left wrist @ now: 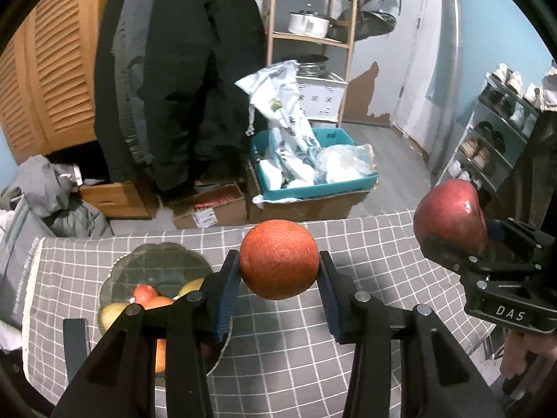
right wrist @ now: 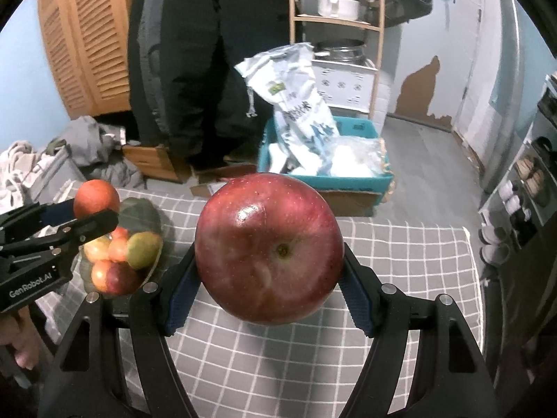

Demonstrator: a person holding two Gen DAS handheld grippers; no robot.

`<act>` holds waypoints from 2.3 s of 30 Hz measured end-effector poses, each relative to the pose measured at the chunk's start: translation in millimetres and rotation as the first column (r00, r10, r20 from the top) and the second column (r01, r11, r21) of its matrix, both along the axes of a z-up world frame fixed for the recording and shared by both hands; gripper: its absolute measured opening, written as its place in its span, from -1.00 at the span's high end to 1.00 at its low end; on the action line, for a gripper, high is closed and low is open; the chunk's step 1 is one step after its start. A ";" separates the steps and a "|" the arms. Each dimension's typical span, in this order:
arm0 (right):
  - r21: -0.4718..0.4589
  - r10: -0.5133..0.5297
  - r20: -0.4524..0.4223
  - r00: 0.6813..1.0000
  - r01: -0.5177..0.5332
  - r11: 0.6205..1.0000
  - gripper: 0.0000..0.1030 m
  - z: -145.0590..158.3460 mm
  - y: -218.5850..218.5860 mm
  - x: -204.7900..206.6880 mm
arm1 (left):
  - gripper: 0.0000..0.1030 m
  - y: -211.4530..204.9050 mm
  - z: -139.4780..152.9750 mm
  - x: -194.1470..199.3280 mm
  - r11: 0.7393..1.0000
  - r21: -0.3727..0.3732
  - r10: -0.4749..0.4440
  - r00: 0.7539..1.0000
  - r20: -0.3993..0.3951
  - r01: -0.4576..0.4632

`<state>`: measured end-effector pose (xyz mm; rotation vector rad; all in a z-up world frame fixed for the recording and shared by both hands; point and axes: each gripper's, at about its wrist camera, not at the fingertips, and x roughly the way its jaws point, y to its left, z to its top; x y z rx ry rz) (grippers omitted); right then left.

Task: Organize fruits
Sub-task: 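Lift and carry the tangerine with the left tool while the right tool carries the apple to the bowl, then release the tangerine into the bowl with the left tool while the right tool releases the apple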

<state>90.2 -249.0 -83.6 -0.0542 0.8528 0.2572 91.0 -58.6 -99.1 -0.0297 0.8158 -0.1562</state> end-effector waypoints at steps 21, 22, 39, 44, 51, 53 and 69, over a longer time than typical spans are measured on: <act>0.034 0.137 -0.039 0.990 -0.136 0.990 -0.43 -10.7 100.0 28.2 | 0.14 110.5 -16.6 -2.0 0.984 -0.016 0.177 0.984 -0.031 -0.177; 0.037 0.142 -0.043 0.989 -0.140 0.989 -0.43 -12.2 103.9 29.8 | 0.14 114.4 -17.6 -1.1 0.983 -0.018 0.180 0.983 -0.034 -0.181; 0.065 0.248 -0.149 0.957 -0.241 0.968 -0.43 -66.0 189.0 68.3 | 0.14 177.1 -75.8 24.6 0.962 -0.040 0.261 0.953 -0.152 -0.270; 0.065 0.270 -0.184 0.945 -0.263 0.963 -0.43 -81.9 207.5 75.7 | 0.14 186.7 -94.6 29.8 0.957 -0.038 0.276 0.942 -0.191 -0.288; 0.053 0.289 -0.241 0.927 -0.285 0.957 -0.43 -107.6 225.6 84.8 | 0.14 199.4 -115.4 33.6 0.948 -0.040 0.298 0.924 -0.239 -0.316; 0.055 0.289 -0.257 0.922 -0.284 0.957 -0.43 -114.3 227.6 87.1 | 0.14 201.7 -121.4 34.2 0.946 -0.044 0.300 0.920 -0.251 -0.320; 0.037 0.304 -0.308 0.902 -0.307 0.951 -0.44 -135.8 241.0 91.6 | 0.14 199.9 -151.2 36.9 0.949 -0.056 0.276 0.902 -0.333 -0.312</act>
